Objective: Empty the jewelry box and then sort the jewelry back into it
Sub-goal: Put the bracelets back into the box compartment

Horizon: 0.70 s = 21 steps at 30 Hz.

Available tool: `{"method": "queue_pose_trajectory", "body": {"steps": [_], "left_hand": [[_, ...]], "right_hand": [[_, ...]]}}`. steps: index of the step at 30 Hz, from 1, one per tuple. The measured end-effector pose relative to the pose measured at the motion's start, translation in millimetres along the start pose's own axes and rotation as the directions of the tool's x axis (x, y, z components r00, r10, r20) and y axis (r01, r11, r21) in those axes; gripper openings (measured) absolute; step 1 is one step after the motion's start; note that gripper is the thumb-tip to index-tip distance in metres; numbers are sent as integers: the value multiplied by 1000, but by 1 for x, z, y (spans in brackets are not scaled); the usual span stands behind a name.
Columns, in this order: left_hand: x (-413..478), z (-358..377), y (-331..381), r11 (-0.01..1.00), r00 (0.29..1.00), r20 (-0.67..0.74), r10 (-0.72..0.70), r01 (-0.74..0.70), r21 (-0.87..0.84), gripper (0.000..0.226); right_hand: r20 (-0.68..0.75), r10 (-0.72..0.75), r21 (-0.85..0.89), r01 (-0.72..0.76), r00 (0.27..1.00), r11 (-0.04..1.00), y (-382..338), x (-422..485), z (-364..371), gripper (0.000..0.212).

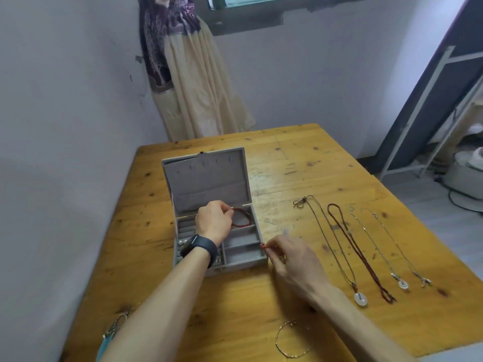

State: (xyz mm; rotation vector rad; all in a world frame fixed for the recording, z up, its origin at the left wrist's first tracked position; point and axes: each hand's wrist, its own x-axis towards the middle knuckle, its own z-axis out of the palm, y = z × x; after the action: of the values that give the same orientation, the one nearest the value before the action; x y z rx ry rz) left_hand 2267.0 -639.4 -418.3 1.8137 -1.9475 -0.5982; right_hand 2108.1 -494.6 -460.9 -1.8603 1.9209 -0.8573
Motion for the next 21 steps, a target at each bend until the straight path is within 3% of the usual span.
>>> {"method": "queue_pose_trajectory", "body": {"steps": [6, 11, 16, 19, 21], "left_hand": [[-3, 0, 5, 947, 998, -8, 60, -55, 315, 16], [-5, -1, 2, 877, 995, 1, 105, -93, 471, 21], [-20, -19, -17, 951, 971, -105, 214, -182, 252, 20], [-35, -32, -45, 949, 921, -259, 292, -246, 197, 27], [-45, -37, -67, 959, 908, -324, 266, -217, 180, 40]], "right_hand": [[0, -7, -4, 7, 1000, 1000, 0, 0, -1, 18], [-38, -24, -29, 23, 999, 999, -1, 1, -4, 15], [-156, 1, 30, 4, 988, 1000, -13, 19, -19, 11], [-126, 37, 172, -15, 991, 985, -29, 42, -26, 9], [-107, 60, 219, -35, 992, 975, -41, 56, -26, 9]]}}
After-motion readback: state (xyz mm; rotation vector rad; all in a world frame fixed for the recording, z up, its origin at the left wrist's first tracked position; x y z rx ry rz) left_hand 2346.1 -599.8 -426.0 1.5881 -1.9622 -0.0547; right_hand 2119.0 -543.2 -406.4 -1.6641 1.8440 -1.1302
